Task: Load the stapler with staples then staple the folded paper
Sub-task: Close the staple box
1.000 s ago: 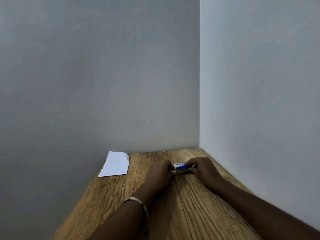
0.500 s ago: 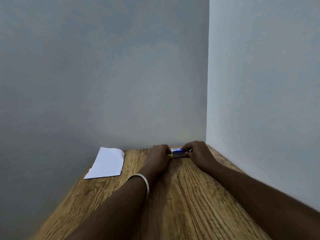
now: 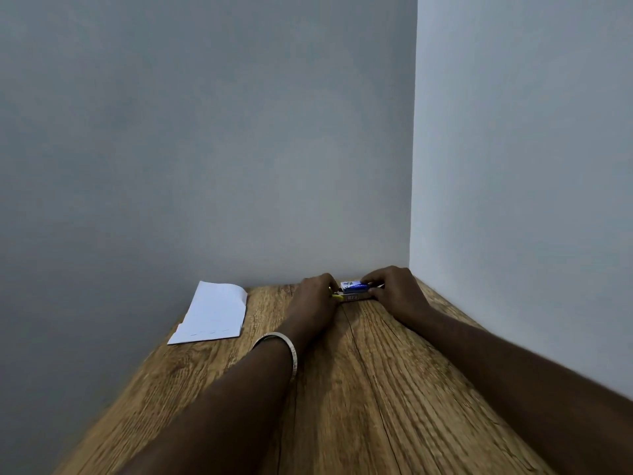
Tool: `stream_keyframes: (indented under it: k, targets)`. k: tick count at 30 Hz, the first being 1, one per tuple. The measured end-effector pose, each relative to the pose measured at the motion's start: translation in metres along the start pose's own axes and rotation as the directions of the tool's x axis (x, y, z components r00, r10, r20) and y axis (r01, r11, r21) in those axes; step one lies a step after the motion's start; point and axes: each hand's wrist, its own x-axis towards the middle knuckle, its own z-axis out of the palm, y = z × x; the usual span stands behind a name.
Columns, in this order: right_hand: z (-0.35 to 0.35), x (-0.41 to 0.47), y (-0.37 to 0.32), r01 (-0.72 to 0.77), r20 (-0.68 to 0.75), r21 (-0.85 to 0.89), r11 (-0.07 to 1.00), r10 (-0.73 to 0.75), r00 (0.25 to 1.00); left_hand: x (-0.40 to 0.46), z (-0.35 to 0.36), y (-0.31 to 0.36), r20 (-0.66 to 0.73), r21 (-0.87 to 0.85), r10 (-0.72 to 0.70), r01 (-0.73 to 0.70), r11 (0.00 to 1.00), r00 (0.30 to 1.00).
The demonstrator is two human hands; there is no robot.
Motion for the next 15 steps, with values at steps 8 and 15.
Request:
stream_keyframes:
  k: [8, 15]
  targets:
    - [0.0005, 0.0016, 0.0021, -0.010, -0.005, 0.003, 1.000, 0.010, 1.000, 0.0008, 0.0001, -0.0002, 0.008, -0.011, -0.006, 0.007, 1.000, 1.000]
    - [0.0002, -0.0018, -0.0004, -0.061, 0.023, -0.038, 0.997, 0.062, 0.998, -0.0023, -0.0021, 0.0023, 0.001, -0.006, -0.025, 0.025, 1.000, 1.000]
